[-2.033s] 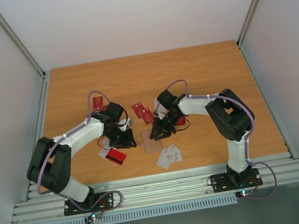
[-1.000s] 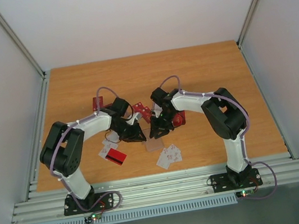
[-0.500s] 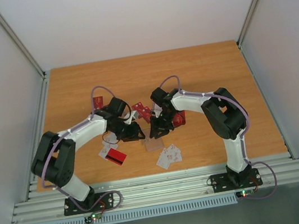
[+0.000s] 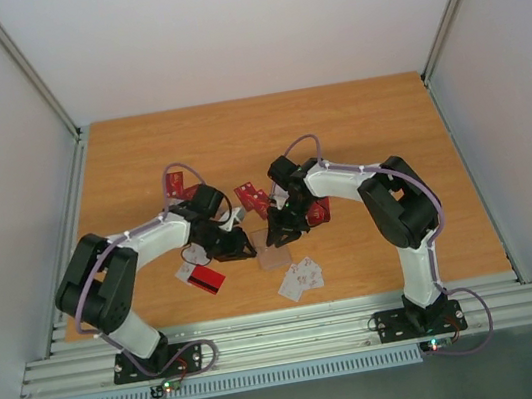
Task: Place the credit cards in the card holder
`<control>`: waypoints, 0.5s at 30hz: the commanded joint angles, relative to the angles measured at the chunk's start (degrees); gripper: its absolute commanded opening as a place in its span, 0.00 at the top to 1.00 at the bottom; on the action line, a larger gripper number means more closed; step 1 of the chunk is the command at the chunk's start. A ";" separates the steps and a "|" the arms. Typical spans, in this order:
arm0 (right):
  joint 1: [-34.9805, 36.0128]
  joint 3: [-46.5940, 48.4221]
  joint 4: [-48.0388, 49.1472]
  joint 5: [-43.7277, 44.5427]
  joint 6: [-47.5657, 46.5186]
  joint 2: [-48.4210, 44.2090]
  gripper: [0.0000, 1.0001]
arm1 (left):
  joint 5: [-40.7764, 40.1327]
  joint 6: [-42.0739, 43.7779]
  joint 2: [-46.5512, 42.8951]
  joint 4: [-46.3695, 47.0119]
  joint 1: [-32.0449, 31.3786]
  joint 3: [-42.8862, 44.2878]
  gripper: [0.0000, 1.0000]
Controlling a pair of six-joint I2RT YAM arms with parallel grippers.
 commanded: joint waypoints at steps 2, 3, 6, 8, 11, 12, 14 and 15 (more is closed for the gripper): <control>0.34 0.49 -0.72 3.64 0.53 1.66 0.76 | 1.57 -0.61 2.80 4.32 -0.23 -0.38 0.72; 0.37 0.49 -0.72 3.66 0.49 1.67 0.76 | 1.71 -0.52 3.25 4.38 -0.24 -0.20 0.73; 0.37 0.58 -0.89 3.65 0.55 1.76 0.76 | 2.21 -0.62 4.19 5.37 -0.49 -0.01 0.74; 0.32 0.58 -0.96 3.66 0.47 1.89 0.76 | 2.66 -1.00 4.70 6.01 -0.86 0.29 0.74; 0.33 0.73 -1.07 3.65 0.47 2.14 0.76 | 2.61 -1.40 5.50 6.14 -1.64 1.06 0.74; 0.28 0.79 -1.10 3.66 0.42 2.21 0.76 | 2.47 -1.49 5.61 6.16 -1.84 1.33 0.74; 0.35 0.92 -1.26 3.58 0.36 2.43 0.76 | 2.23 -1.87 5.75 6.36 -2.14 1.65 0.74; 0.31 0.97 -1.33 3.57 0.32 2.52 0.76 | 1.99 -2.04 5.75 6.52 -2.17 1.80 0.74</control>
